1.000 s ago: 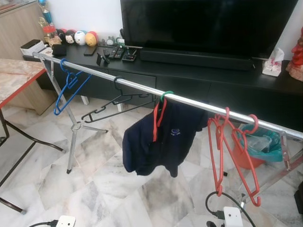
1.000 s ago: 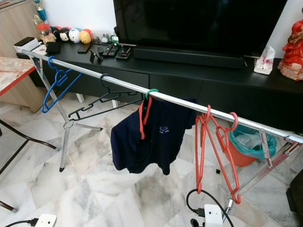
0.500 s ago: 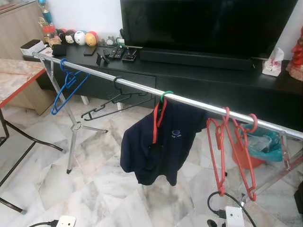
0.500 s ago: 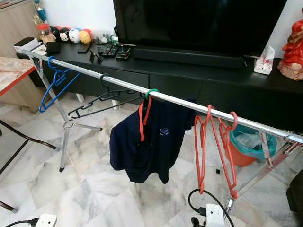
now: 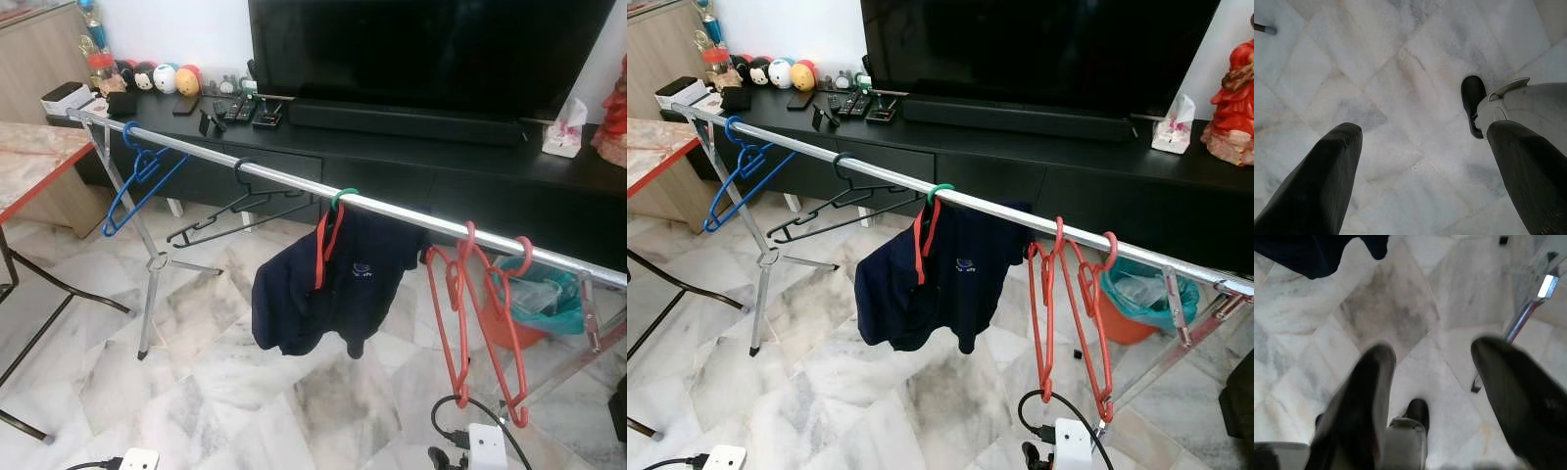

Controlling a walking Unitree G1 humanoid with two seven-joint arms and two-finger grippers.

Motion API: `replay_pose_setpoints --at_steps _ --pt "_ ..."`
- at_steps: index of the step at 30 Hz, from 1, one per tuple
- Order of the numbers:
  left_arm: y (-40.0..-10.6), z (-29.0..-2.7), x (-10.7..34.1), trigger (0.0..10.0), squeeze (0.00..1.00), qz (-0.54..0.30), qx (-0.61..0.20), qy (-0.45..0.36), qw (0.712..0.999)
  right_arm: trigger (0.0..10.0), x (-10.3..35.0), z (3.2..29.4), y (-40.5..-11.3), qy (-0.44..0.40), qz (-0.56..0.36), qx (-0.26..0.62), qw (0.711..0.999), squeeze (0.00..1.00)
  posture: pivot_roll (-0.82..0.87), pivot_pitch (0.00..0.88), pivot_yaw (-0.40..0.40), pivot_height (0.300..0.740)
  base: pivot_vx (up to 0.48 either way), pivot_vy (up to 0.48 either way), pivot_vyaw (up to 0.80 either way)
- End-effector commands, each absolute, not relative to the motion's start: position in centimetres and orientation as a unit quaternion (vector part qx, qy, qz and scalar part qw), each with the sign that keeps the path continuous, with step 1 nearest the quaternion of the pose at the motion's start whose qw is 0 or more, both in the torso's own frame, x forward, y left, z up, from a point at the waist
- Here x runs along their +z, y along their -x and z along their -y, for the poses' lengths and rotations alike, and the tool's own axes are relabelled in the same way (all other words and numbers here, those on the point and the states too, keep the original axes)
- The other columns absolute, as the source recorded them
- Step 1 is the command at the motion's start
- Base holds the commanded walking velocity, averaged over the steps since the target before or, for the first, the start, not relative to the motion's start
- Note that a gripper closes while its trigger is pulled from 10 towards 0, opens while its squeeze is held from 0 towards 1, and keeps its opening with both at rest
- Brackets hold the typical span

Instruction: Hang hanger

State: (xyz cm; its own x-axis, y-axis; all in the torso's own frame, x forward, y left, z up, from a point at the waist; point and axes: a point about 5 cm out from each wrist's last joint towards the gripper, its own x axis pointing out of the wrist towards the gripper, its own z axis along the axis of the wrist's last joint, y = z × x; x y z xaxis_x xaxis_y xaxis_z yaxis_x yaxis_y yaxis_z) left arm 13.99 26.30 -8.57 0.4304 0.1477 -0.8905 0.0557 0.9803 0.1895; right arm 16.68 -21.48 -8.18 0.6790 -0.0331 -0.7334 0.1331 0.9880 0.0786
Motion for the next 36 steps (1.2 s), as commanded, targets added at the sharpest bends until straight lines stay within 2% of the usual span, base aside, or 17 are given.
replay_pose_setpoints --at_steps 1,2,3,4,13,29,36 --pt "-13.8 -26.2 -8.7 10.0 0.0 -0.537 0.019 -0.106 0.836 10.0 -4.1 19.1 -24.6 -0.055 -0.311 -0.015 0.949 0.0 0.03 0.0 0.011 0.74 0.0 0.0 0.0" --pt "-13.8 -26.2 -8.7 10.0 0.0 -0.537 0.019 -0.107 0.836 10.0 -2.8 18.4 -26.6 -0.052 -0.296 -0.008 0.954 0.0 0.03 0.0 0.011 0.74 0.0 0.0 0.0" --pt "-13.8 -26.2 -8.7 10.0 0.0 -0.537 0.019 -0.107 0.836 10.0 -2.8 18.4 -26.6 -0.052 -0.296 -0.008 0.954 0.0 0.03 0.0 0.011 0.74 0.0 0.0 0.0" --pt "-13.8 -26.2 -8.7 10.0 0.0 -0.537 0.018 -0.107 0.836 10.0 -1.9 18.1 -28.0 -0.049 -0.29 -0.006 0.956 0.0 0.03 0.0 0.011 0.74 0.0 0.0 0.0" --pt "-13.8 -26.1 -8.7 10.0 0.0 -0.538 0.016 -0.108 0.836 10.0 -1.1 18.3 -28.9 -0.042 -0.279 -0.008 0.959 0.0 0.04 0.0 0.006 0.74 0.0 0.0 0.0" --pt "-13.8 -26.2 -8.7 10.0 0.0 -0.539 0.015 -0.109 0.835 10.0 -4.1 19.1 -25.3 -0.023 -0.355 -0.063 0.932 0.0 0.04 0.0 0.015 0.74 0.0 0.0 0.0" --pt "-13.8 -26.2 -8.7 10.0 0.0 -0.538 0.015 -0.109 0.836 10.0 -4.3 19.3 -25.0 -0.03 -0.352 -0.075 0.933 0.0 0.04 0.0 0.015 0.74 0.0 0.0 0.0"
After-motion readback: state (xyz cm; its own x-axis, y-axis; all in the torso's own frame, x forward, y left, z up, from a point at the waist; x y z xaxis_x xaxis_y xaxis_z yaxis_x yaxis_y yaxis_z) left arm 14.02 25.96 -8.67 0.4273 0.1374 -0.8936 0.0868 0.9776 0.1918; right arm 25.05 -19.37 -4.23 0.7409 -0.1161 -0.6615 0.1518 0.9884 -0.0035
